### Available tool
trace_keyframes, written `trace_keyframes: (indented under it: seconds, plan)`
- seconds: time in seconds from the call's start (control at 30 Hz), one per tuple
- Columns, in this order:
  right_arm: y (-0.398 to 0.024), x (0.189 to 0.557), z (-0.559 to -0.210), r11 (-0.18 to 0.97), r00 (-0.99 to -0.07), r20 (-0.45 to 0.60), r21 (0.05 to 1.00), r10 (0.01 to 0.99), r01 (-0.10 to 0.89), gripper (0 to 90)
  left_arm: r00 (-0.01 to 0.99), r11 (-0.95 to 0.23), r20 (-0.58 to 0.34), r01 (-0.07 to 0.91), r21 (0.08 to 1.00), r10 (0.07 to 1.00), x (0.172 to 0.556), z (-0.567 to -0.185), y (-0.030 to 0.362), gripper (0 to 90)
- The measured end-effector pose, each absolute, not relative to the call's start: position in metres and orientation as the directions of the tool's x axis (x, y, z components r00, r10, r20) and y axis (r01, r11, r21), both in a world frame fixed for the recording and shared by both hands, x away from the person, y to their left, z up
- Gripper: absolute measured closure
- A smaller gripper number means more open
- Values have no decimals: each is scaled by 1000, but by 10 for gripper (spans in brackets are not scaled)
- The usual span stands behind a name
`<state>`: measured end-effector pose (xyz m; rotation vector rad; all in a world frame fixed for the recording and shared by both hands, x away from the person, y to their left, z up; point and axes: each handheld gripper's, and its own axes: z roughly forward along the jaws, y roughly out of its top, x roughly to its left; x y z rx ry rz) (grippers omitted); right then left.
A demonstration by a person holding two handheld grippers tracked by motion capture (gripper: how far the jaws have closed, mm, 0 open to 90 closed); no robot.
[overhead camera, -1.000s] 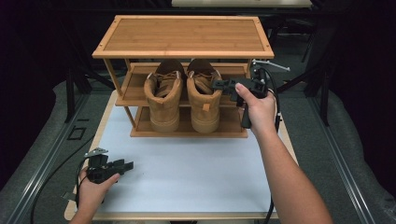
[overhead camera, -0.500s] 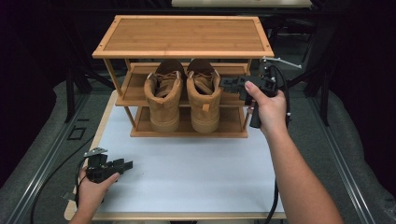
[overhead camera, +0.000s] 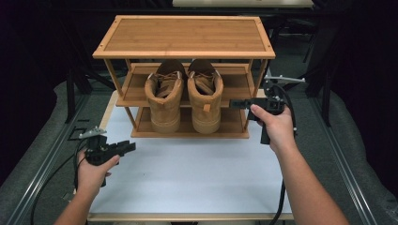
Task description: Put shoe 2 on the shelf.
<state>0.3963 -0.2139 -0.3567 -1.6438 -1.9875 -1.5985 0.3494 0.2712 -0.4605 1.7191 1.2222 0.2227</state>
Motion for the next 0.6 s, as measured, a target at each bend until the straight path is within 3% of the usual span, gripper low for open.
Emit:
trace_keyframes:
  seconds: [0.07, 0.17, 0.33, 0.6]
  plan:
    - [-212, 400, -374, -114, -424, 593, 661, 684, 741, 779, 481, -24, -350, 614, 789, 804, 365, -440, 263, 609]
    - [-207, 401, -385, -115, -427, 571, 682, 701, 722, 817, 509, -26, -348, 592, 806, 787, 378, -427, 253, 737]
    - [-199, 403, -394, -147, -399, 561, 692, 725, 707, 855, 509, -34, -324, 574, 818, 797, 391, -415, 235, 877]
    - [-176, 403, -407, -96, -391, 469, 728, 792, 678, 870, 514, -66, -283, 558, 827, 810, 394, -414, 213, 899]
